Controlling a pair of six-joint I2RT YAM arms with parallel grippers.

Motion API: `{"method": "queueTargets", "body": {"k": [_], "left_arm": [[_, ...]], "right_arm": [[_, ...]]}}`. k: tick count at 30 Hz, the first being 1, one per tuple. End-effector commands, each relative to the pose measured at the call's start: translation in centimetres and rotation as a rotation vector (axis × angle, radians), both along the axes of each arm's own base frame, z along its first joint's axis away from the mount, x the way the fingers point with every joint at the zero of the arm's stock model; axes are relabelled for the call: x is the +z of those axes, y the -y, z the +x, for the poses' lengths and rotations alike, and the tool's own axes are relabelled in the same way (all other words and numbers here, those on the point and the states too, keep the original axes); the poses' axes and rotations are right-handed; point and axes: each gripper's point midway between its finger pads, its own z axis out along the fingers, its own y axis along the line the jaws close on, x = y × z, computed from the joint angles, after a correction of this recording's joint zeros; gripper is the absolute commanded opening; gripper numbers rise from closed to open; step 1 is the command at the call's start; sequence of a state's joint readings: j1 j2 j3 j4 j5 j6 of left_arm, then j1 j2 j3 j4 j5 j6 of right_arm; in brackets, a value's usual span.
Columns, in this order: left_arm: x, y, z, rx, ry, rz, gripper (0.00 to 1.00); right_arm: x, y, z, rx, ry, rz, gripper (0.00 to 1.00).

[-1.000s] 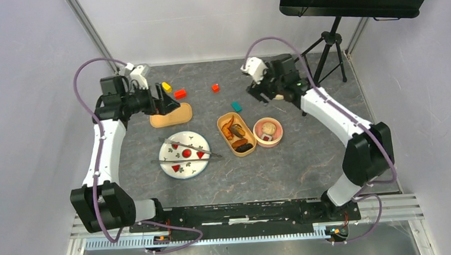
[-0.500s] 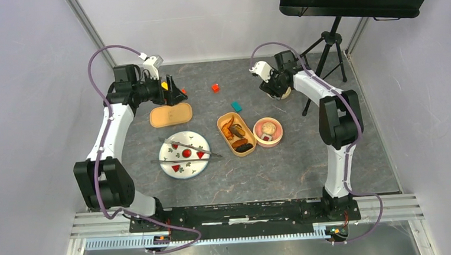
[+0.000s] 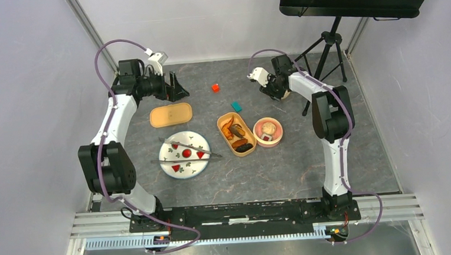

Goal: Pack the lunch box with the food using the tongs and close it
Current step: Pick up the box lid from the center of the board.

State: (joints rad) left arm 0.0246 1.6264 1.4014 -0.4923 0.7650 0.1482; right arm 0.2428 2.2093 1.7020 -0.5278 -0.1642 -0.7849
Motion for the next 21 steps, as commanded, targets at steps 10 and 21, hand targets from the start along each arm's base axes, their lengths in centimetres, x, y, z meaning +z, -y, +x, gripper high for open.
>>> {"method": "queueTargets", "body": {"k": [10, 21], "left_arm": [[3.0, 1.9, -2.0, -0.174, 0.216, 0.136, 0.97], [7.1, 6.9, -4.1, -0.6, 0.816, 0.385, 1.0]], "right_arm": [[5.5, -2.9, -2.3, 0.107, 0.012, 0.15, 0.0], [17.4, -11.9, -11.0, 0.352, -0.125, 0.515, 0.0]]}}
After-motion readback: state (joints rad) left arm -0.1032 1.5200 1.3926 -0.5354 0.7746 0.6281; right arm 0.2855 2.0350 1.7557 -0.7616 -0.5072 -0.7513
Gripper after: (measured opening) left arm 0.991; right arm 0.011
